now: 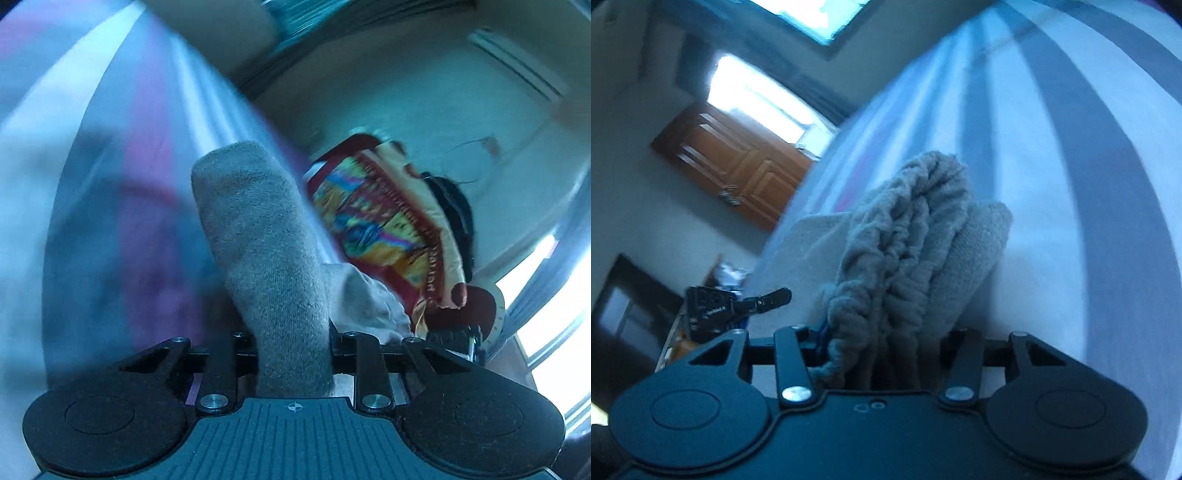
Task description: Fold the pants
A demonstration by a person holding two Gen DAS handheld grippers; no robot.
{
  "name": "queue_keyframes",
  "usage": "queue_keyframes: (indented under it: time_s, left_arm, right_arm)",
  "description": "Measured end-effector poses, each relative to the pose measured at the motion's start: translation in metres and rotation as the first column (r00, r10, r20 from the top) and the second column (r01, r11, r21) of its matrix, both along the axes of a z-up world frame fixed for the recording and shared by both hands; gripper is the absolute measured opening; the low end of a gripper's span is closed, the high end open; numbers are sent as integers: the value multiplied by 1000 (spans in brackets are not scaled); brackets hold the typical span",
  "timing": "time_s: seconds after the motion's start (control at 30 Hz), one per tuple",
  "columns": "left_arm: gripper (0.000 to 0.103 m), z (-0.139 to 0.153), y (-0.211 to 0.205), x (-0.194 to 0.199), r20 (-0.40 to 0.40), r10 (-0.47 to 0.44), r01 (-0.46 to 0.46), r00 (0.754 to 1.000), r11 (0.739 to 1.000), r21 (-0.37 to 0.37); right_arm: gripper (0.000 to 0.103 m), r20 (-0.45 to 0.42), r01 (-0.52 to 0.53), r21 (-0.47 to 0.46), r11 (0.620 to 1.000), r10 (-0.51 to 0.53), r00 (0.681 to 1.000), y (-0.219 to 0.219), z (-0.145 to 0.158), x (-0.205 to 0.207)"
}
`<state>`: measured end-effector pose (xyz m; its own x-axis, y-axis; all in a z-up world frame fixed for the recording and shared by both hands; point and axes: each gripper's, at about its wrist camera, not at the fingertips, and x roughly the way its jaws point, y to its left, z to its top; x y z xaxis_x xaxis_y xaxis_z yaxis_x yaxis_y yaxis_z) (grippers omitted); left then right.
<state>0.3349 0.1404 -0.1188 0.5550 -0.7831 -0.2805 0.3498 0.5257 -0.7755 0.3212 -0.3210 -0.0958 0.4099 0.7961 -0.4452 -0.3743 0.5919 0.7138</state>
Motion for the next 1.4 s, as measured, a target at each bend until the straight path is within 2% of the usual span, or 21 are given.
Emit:
queue_keyframes:
  time_s: [0.13, 0.27, 0.37, 0.4, 0.43, 0.47, 0.5, 0.53, 0.63, 0.7, 0.73, 0.8, 0.83, 0.9, 0.97, 1.0, 1.07, 1.17, 1.23, 1.33, 1.4]
  left_arm:
    - [26, 37, 23, 36, 55, 48, -49, 997, 998, 26]
    - [26, 48, 40, 90, 11, 85, -85, 996, 994, 73]
    - [30, 30, 45, 121, -60, 114, -104, 992, 983, 149]
    - [47, 16, 43, 130, -124, 145, -119, 982, 974, 191]
    - [52, -2, 40, 135, -191, 165, -112, 968, 959, 262]
    - [52, -12, 39, 131, -170, 167, -122, 971, 961, 246]
    - [53, -16, 40, 125, -148, 184, -150, 972, 965, 218]
    - [53, -20, 41, 119, -137, 201, -173, 970, 966, 191]
    - [54, -17, 38, 100, -93, 234, -213, 968, 957, 196]
    - [63, -11, 30, 77, -51, 248, -228, 968, 943, 243]
    - [69, -7, 27, 67, -24, 258, -239, 966, 925, 295]
    - [86, 9, 12, 32, 60, 281, -281, 958, 868, 409]
    - [87, 18, 13, 14, 102, 301, -313, 948, 830, 462]
    - [88, 32, 9, -31, 210, 339, -399, 917, 746, 533]
    - [89, 41, 8, -66, 245, 378, -448, 893, 690, 569]
    - [89, 47, 4, -80, 254, 391, -463, 885, 672, 578]
    - [90, 61, -4, -111, 273, 413, -492, 869, 654, 576]
    - [101, 83, -16, -153, 302, 429, -522, 851, 637, 567]
    - [103, 100, -27, -179, 327, 419, -530, 847, 632, 565]
    - [103, 124, -41, -215, 375, 397, -546, 838, 609, 576]
    - [103, 136, -47, -238, 397, 399, -562, 827, 605, 564]
  right_arm:
    - [45, 54, -36, 15, 999, 35, 998, 18, 31, 38]
    - [45, 59, -28, 25, 999, 27, 998, 45, 53, 93]
    - [46, 22, -16, 22, 1000, 15, 1000, 60, 53, 128]
    - [49, -7, -17, 0, 1000, 17, 1000, 66, 48, 140]
    - [53, -45, -11, -38, 999, 9, 999, 70, 37, 147]
    - [68, -106, 17, -109, 994, -29, 994, 74, 20, 154]
    - [69, -166, 31, -195, 980, -64, 984, 76, 1, 154]
    - [70, -148, 29, -205, 978, -60, 987, 78, -7, 151]
    - [71, -94, 44, -176, 983, -61, 994, 74, -9, 134]
    - [72, -77, 65, -170, 983, -79, 994, 67, -7, 121]
    - [73, -66, 83, -168, 982, -95, 993, 62, -4, 110]
    - [76, -54, 119, -164, 979, -129, 990, 51, -1, 91]
    - [78, -40, 153, -160, 975, -161, 986, 44, 4, 75]
    - [92, 42, 213, -189, 959, -209, 977, 31, 23, 42]
    - [94, 160, 248, -257, 934, -212, 964, 34, 38, 3]
    - [94, 205, 255, -298, 920, -199, 958, 37, 44, -17]
    - [96, 302, 277, -376, 885, -165, 939, 45, 55, -57]
    - [102, 399, 308, -463, 831, -115, 910, 60, 72, -113]
    - [103, 444, 328, -477, 815, -98, 890, 69, 86, -129]
    - [103, 511, 375, -491, 786, -89, 855, 82, 104, -168]
    - [103, 536, 392, -474, 789, -94, 839, 86, 112, -193]
